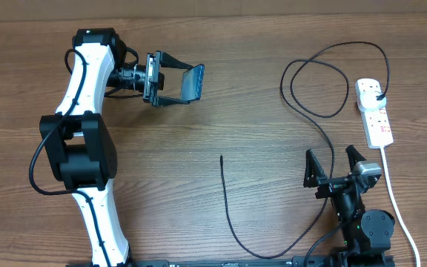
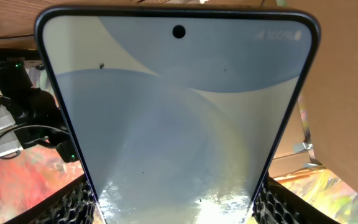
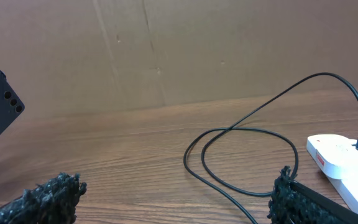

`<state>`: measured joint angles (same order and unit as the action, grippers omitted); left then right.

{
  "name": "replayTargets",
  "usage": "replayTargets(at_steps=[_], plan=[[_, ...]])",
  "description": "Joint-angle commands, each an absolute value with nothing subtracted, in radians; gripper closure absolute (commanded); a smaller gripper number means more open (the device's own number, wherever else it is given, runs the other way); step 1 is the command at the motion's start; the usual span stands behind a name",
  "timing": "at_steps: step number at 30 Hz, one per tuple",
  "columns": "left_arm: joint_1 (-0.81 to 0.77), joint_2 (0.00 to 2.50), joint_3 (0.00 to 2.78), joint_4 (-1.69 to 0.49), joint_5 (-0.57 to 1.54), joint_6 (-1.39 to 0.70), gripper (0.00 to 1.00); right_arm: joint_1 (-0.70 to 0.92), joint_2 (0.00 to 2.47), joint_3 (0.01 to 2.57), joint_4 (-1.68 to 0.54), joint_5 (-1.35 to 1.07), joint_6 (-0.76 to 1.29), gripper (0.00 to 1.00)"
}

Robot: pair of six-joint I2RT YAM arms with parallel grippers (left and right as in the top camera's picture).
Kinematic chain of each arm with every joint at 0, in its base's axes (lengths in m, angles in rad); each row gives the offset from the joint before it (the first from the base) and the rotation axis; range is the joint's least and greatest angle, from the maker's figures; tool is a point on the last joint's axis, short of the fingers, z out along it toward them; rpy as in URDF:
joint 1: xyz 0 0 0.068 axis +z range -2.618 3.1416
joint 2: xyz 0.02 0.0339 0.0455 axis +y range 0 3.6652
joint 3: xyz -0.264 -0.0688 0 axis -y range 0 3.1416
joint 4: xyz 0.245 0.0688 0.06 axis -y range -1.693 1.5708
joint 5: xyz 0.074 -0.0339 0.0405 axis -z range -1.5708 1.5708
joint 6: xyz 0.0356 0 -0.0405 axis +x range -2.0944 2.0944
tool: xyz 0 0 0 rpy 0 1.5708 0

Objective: Plug charger to phone and switch on socket
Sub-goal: 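Hold the phone raised upright in the left gripper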

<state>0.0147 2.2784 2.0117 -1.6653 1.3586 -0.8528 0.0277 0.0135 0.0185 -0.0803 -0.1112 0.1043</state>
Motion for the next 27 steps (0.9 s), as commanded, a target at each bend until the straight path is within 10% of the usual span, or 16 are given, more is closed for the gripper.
replayTargets(at_steps=[1,27], plan=[[0.014,2.275,2.039,-1.672,1.411,-0.822,0.96,0.033,0.003,0.008,-0.077,-0.098,0.105,0.0],[0.014,2.275,2.039,-1.676,1.41,-0.788,0.96,0.033,0.003,0.008,-0.077,-0.098,0.105,0.0]])
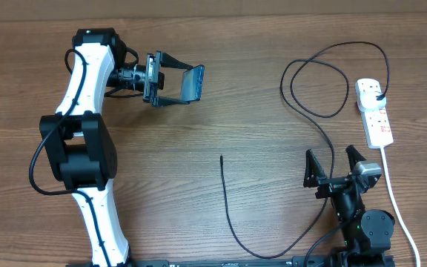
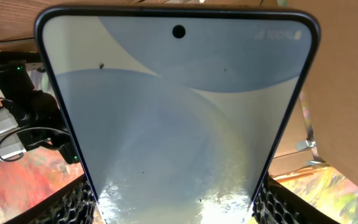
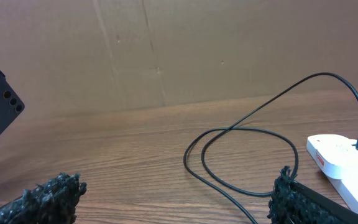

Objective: Plug charger to phone and switch on socket
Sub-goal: 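Hold the phone raised upright in the left gripper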

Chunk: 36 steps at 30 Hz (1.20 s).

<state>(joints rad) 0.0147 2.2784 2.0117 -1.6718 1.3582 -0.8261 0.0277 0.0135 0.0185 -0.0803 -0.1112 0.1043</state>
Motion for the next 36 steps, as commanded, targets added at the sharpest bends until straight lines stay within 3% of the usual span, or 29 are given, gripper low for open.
replayTargets(at_steps=[1,36], plan=[[0.014,2.275,2.039,-1.676,1.406,-0.787,0.96,0.033,0.003,0.008,-0.077,-0.098,0.105,0.0],[0.014,2.275,2.039,-1.676,1.377,-0.785,0.96,0.033,0.003,0.028,-0.052,-0.152,0.105,0.0]])
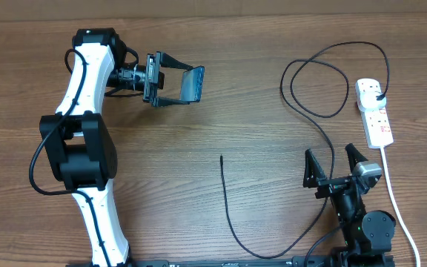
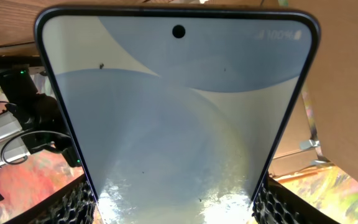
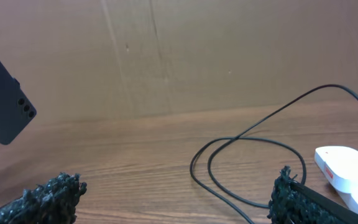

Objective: Plug charger to phone and switch on socket
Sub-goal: 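Hold the phone raised upright in the left gripper, then swing the right gripper toward the phone held by the left gripper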

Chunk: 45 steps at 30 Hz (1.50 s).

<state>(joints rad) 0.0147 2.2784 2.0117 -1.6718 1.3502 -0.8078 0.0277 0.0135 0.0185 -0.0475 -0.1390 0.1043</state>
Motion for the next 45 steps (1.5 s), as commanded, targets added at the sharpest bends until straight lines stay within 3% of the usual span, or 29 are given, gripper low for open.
replayTargets(at_steps=[1,8,14,23,29,33,37,45], plan=[[0.014,2.275,2.039,-1.676,1.377,-0.785,0.96,0.032,0.003,0.039,-0.06,-0.149,0.105,0.0],[0.013,2.275,2.039,-1.676,1.376,-0.785,0.96,0.031,0.106,0.112,-0.063,-0.148,0.105,0.0],[0.013,2.275,2.039,-1.676,1.375,-0.785,0.96,0.031,0.398,0.268,-0.064,-0.204,0.105,0.0],[0.013,2.275,2.039,-1.676,1.353,-0.785,0.96,0.031,0.942,0.659,-0.148,-0.654,0.24,0.0],[0.012,2.275,2.039,-1.676,1.296,-0.812,0.96,0.032,1.157,0.785,-0.086,-0.968,0.369,0.0],[0.012,2.275,2.039,-1.675,1.217,-0.86,0.96,0.032,1.213,0.785,-0.069,-0.983,0.435,0.0],[0.012,2.275,2.039,-1.674,1.159,-0.881,0.96,0.033,1.227,0.785,-0.077,-0.997,0.645,0.0],[-0.002,2.275,2.039,-1.572,1.033,-0.989,0.96,0.035,1.266,0.785,-0.085,-0.958,0.66,0.0]])
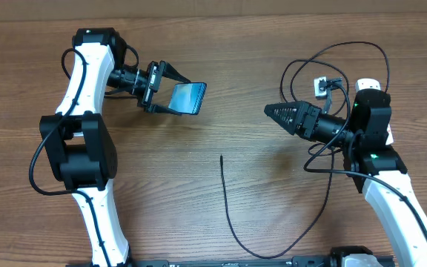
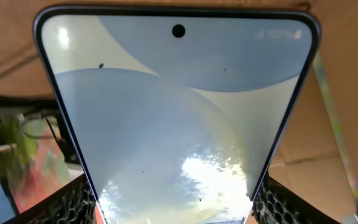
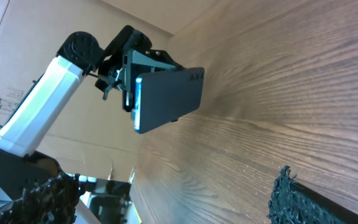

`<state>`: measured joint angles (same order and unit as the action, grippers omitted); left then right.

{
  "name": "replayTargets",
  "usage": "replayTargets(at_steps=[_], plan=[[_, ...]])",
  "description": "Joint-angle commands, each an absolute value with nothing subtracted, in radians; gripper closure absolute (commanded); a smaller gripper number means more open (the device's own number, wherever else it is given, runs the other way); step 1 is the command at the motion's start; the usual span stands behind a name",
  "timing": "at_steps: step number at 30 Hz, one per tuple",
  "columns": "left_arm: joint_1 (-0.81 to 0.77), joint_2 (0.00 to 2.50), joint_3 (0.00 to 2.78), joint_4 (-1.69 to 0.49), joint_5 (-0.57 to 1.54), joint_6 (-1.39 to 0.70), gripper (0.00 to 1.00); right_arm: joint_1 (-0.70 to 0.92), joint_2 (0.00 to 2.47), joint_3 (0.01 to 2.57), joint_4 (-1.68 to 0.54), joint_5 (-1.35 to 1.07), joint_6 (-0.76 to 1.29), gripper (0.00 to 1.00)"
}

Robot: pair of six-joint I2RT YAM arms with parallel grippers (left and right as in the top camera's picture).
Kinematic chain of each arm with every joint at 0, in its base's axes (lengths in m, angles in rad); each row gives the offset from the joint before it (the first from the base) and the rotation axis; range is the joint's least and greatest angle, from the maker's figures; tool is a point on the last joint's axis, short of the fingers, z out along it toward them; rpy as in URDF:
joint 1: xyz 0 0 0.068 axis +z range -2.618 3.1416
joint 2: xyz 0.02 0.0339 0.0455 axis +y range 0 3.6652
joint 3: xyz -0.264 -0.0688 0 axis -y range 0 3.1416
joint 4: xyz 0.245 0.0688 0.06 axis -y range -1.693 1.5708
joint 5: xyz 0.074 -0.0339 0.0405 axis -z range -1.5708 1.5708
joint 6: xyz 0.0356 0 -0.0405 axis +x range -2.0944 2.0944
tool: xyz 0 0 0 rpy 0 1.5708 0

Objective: Plug charger to phone and switch on socket
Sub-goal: 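Swing the right gripper toward the phone held by the left gripper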

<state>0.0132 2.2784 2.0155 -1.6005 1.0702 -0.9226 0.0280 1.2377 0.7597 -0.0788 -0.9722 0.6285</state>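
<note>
The phone [image 1: 187, 97] has a lit blue-grey screen [image 2: 176, 118] and is held off the table at the far left, tilted. My left gripper [image 1: 170, 94] is shut on its sides; both fingers [image 2: 73, 205] show at the screen's lower corners. The black charger cable [image 1: 228, 208] lies on the wood, its free end [image 1: 222, 157] at the middle. My right gripper [image 1: 270, 111] hovers right of centre, pointing left at the phone [image 3: 166, 99], open and empty [image 3: 176, 180]. The white socket strip [image 1: 367, 84] is mostly hidden under the right arm.
The cable makes a loop [image 1: 325, 55] at the far right, above the right arm. A brown cardboard wall [image 3: 55, 37] stands behind the left arm [image 3: 48, 99]. The wooden table [image 1: 258, 44] runs under both arms.
My right arm has left its folded rest at the near right edge and now reaches over the table, gripper pointing left. The left gripper has tilted the phone and shifted it slightly.
At the first two moments my left gripper held the phone upright at the far left and the right gripper sat open at the near right. At the third, the right wrist view had shifted slightly. Now the right gripper faces the tilted phone.
</note>
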Motion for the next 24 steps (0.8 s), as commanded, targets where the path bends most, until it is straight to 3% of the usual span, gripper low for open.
replayTargets(at_steps=[1,6,24], plan=[[-0.008,2.275,2.039,-1.559,1.029,-0.997,0.96,0.038,1.275,0.785,-0.092,-0.942,0.668,0.0],[-0.053,2.275,2.039,-1.476,1.009,-1.065,0.96,0.073,1.342,0.785,-0.079,-0.891,0.76,0.0],[-0.286,2.275,2.039,-1.19,0.931,-1.362,0.96,0.176,1.403,0.785,-0.039,-0.768,0.73,0.0]])
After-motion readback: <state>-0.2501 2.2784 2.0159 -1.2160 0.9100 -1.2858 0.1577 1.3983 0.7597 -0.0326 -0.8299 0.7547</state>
